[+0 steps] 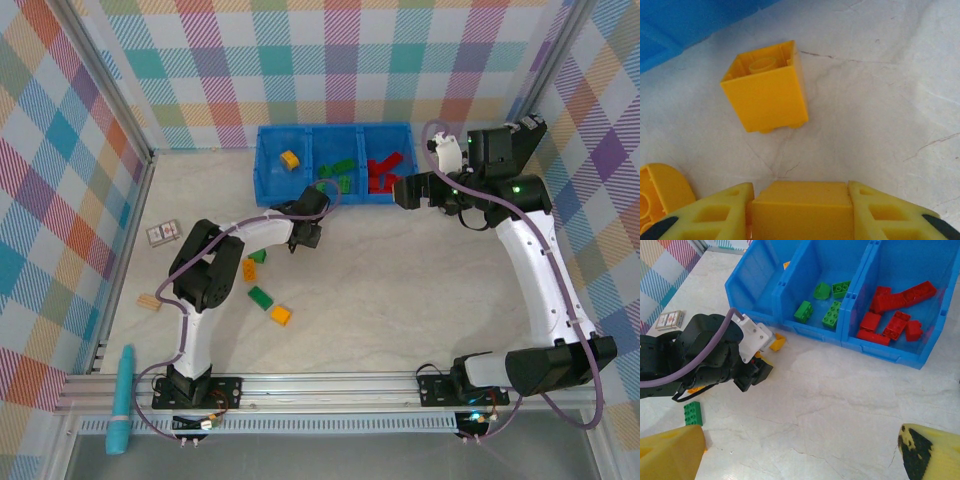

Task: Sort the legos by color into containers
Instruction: Pick up the lego from the center of the table, then place the lego in the container.

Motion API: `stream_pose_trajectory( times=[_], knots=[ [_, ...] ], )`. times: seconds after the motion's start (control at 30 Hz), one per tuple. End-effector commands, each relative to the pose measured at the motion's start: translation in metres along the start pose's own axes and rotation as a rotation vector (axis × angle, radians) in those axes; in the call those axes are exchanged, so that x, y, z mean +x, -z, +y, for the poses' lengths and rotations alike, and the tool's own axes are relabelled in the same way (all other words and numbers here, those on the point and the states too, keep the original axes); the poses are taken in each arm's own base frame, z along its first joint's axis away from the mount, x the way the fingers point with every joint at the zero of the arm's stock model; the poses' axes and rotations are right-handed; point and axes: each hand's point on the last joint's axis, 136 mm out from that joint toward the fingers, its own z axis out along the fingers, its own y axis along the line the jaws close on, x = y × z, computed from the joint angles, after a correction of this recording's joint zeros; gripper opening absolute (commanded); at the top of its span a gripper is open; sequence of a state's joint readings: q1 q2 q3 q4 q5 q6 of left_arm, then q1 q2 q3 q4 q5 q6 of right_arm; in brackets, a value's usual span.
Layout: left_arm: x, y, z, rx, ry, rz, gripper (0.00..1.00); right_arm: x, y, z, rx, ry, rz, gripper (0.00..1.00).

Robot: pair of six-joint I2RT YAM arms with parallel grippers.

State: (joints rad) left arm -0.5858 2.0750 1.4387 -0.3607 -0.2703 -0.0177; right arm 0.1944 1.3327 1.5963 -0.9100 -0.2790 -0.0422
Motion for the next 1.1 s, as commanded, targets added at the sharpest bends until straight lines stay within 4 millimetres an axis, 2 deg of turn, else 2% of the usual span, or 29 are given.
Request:
stream_pose_trajectory(
  times=[0.0, 0.13, 0.23, 0.4, 0.53, 0.63, 0.77, 0.9, 1.07],
  knots=[
    [0.009, -0.002, 0.005, -0.005, -0.016, 0.033, 0.34, -0.005, 0.005, 0.0, 0.004, 0.02, -0.013, 0.99],
    [0.012, 0.011, 0.015, -0.021, 0.009, 0.023, 0.34, -0.003, 0.004, 0.0, 0.0, 0.025, -0.001, 0.99],
    [-0.003, 0.031, 0.023, -0.015, 0.051, -0.027, 0.34, -0.003, 0.002, 0.0, -0.007, 0.027, 0.0, 0.99],
    [-0.059, 0.07, 0.041, 0.004, 0.122, -0.185, 0.33, -0.003, -0.003, 0.001, -0.021, 0.024, 0.007, 0.99],
    [-0.105, 0.088, 0.064, -0.001, 0.187, -0.315, 0.33, -0.004, -0.004, 0.002, -0.028, 0.023, 0.008, 0.99],
    [-0.134, 0.083, 0.087, -0.029, 0.252, -0.399, 0.33, -0.005, -0.004, 0.002, -0.03, 0.021, 0.003, 0.99],
    [-0.15, 0.056, 0.111, -0.046, 0.336, -0.426, 0.33, -0.007, -0.001, 0.004, -0.032, 0.02, -0.002, 0.99],
    [-0.158, 0.032, 0.121, -0.04, 0.386, -0.445, 0.33, -0.007, 0.0, 0.004, -0.033, 0.018, 0.004, 0.99],
    [-0.162, 0.007, 0.123, -0.037, 0.4, -0.437, 0.33, -0.011, -0.001, 0.005, -0.039, 0.018, 0.007, 0.99]
  ],
)
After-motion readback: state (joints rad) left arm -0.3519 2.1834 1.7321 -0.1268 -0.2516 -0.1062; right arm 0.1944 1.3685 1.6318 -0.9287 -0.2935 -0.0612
